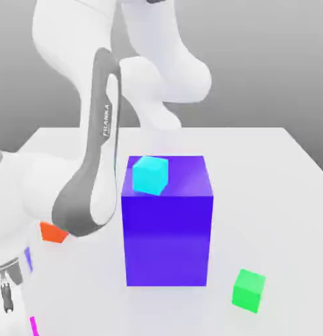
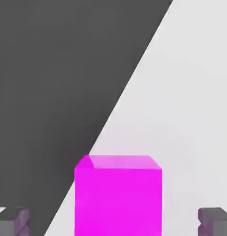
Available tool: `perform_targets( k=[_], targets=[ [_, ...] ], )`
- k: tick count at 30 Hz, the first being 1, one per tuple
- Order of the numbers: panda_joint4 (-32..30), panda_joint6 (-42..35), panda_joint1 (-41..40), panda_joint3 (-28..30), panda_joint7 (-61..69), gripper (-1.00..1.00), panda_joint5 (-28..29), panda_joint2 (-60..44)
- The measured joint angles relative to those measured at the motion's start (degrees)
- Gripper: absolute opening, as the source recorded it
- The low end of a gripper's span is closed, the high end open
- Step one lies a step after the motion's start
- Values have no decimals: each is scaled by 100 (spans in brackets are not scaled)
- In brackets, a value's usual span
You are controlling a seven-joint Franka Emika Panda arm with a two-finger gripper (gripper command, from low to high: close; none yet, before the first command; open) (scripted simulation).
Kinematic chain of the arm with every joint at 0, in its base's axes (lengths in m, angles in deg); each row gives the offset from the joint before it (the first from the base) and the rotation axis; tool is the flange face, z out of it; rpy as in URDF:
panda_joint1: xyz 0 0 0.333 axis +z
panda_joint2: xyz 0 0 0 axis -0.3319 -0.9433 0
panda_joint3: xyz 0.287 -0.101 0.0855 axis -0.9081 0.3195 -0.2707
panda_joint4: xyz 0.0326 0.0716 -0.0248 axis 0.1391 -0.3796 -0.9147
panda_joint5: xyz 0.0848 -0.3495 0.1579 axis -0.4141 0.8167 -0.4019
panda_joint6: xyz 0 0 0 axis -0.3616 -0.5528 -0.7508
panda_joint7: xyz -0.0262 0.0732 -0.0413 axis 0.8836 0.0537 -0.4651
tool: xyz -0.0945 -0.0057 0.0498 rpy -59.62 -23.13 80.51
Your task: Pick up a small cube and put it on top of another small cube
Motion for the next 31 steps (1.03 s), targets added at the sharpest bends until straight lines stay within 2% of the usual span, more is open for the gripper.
perform_targets(
  k=[6, 11, 23, 25, 28, 29, 31],
  targets=[
    [12, 48, -7, -9, 7, -100, -10, -54],
    [-184, -537, 96, 85, -66, -100, 117, 727],
    [-2187, -371, 1608, -1631, 1186, -100, 703, 2586],
    [-2451, -160, 1949, -1949, 1306, -100, 942, 2622],
    [-2562, 410, 2375, -1935, 1090, -100, 1514, 2120],
    [-2566, 517, 2435, -1895, 1034, 100, 1610, 2010],
    [-2566, 517, 2435, -1895, 1034, 100, 1610, 2010]
  ],
)
